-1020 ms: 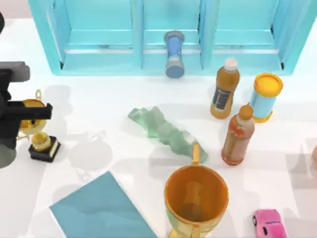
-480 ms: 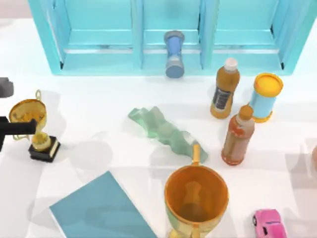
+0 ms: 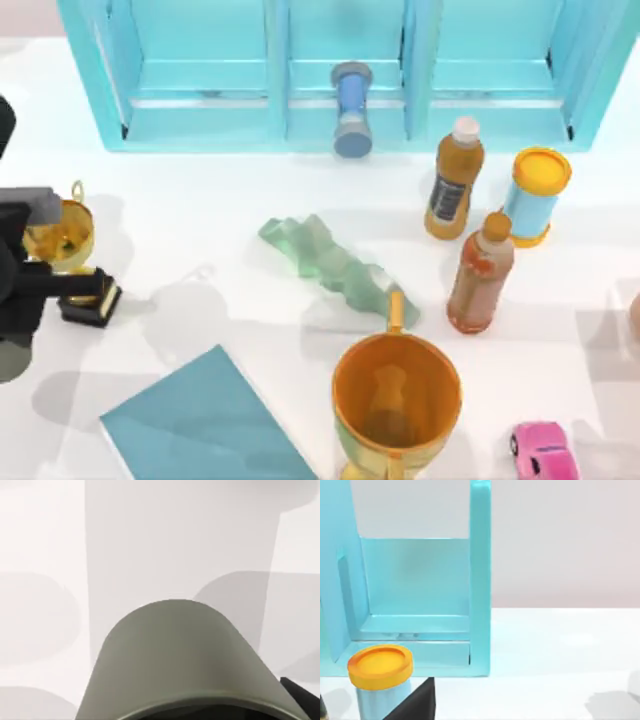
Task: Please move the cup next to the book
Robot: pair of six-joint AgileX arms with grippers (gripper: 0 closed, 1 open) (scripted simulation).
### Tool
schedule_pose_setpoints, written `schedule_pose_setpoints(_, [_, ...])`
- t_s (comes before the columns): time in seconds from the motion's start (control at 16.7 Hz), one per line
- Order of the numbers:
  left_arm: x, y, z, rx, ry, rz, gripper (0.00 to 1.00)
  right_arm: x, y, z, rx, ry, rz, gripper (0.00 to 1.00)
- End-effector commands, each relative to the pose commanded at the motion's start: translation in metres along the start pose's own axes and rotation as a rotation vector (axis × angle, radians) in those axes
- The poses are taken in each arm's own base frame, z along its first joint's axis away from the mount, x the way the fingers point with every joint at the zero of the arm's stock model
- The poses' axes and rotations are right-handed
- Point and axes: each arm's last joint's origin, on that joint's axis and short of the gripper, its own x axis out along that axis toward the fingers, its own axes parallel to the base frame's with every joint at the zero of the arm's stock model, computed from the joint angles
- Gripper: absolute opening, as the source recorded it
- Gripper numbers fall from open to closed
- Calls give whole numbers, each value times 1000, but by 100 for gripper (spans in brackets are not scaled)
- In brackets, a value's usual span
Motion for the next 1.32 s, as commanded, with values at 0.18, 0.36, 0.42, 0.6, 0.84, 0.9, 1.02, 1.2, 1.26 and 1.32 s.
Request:
schedule_pose_setpoints(0.18, [1, -7, 4, 23, -23, -25, 0, 0, 0, 0, 0, 0, 0, 100])
schedule_pose_setpoints(0.36, [1, -7, 4, 23, -23, -25, 0, 0, 0, 0, 0, 0, 0, 100])
schedule_pose_setpoints(0.42, [1, -7, 4, 23, -23, -25, 8, 0, 0, 0, 0, 0, 0, 100])
schedule_pose_setpoints(0.6, [1, -7, 4, 23, -23, -25, 30, 0, 0, 0, 0, 0, 0, 100])
schedule_pose_setpoints(0.84, [1, -7, 4, 23, -23, -25, 60, 0, 0, 0, 0, 0, 0, 100])
schedule_pose_setpoints(0.9, [1, -7, 4, 23, -23, -25, 68, 0, 0, 0, 0, 0, 0, 100])
schedule_pose_setpoints(1.02, [1, -7, 4, 23, -23, -25, 83, 0, 0, 0, 0, 0, 0, 100])
schedule_pose_setpoints(1.2, [1, -7, 4, 23, -23, -25, 100, 0, 0, 0, 0, 0, 0, 100])
schedule_pose_setpoints(1.26, [1, -7, 4, 23, -23, -25, 100, 0, 0, 0, 0, 0, 0, 100])
schedule_pose_setpoints(1.32, [1, -7, 4, 23, -23, -25, 100, 0, 0, 0, 0, 0, 0, 100])
